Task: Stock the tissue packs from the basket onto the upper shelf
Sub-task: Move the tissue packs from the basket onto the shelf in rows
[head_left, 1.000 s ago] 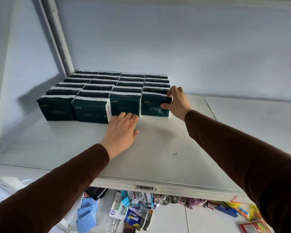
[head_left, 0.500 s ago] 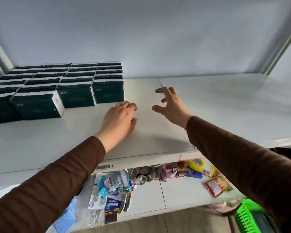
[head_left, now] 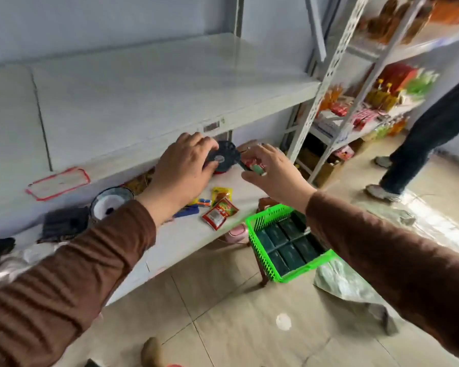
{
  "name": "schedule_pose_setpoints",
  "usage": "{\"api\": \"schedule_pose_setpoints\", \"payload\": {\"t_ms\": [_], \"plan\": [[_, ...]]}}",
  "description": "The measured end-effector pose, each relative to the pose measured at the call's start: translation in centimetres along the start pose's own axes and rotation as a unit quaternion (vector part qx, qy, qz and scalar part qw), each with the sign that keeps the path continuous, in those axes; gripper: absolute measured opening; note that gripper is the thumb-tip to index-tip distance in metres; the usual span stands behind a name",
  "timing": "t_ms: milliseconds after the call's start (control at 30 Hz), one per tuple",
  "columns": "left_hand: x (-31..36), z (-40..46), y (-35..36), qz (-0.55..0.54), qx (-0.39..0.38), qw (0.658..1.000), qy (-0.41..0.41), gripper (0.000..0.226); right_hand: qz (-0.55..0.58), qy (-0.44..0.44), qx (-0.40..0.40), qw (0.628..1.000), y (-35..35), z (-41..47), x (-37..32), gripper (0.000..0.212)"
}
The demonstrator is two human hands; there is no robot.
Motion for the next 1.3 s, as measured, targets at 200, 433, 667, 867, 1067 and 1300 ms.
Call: {"api": "schedule_pose_setpoints", "payload": {"t_ms": [200, 433, 667, 867, 1067, 1300], "plan": [[9.1, 2.3, 14.1, -0.024, -0.144, 0.989, -0.007, 0.029, 0.013, 0.129, -0.066, 0.989, -1.3, -9.1, 16.0, 0.029], [14.2, 4.5, 30.0, -0.072, -0.289, 0.955, -0.016, 0.031, 0.077, 0.315, -0.114, 0.939, 2.3, -15.5, 32.2, 0.029], [17.3, 7.9, 45.7, -0.100, -0.412, 0.905, -0.022, 0.038, 0.093, 0.448, -0.149, 0.877, 8.9, -19.6, 45.9, 0.029], [20.6, 11.1, 57.5, -0.150, -0.466, 0.870, -0.054, 0.044, 0.068, 0.529, -0.116, 0.838, 12.4, -22.1, 55.0, 0.054], [22.8, 16.3, 67.5, -0.170, -0.457, 0.869, -0.085, 0.054, -0.041, 0.515, -0.067, 0.854, 14.4, -22.2, 63.7, 0.056], [25.8, 21.6, 75.9, -0.155, -0.417, 0.891, -0.088, 0.073, -0.107, 0.467, -0.124, 0.869, 17.5, -22.9, 68.1, 0.053]]}}
Point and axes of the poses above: each hand's wrist, its own z-axis towards the middle knuckle, its own y-axis out of the palm, x = y × z, the point moved 4 cm from there along z, towards the middle knuckle, and after that the axes turned 6 degrees about -x, right-handed, at the moved point
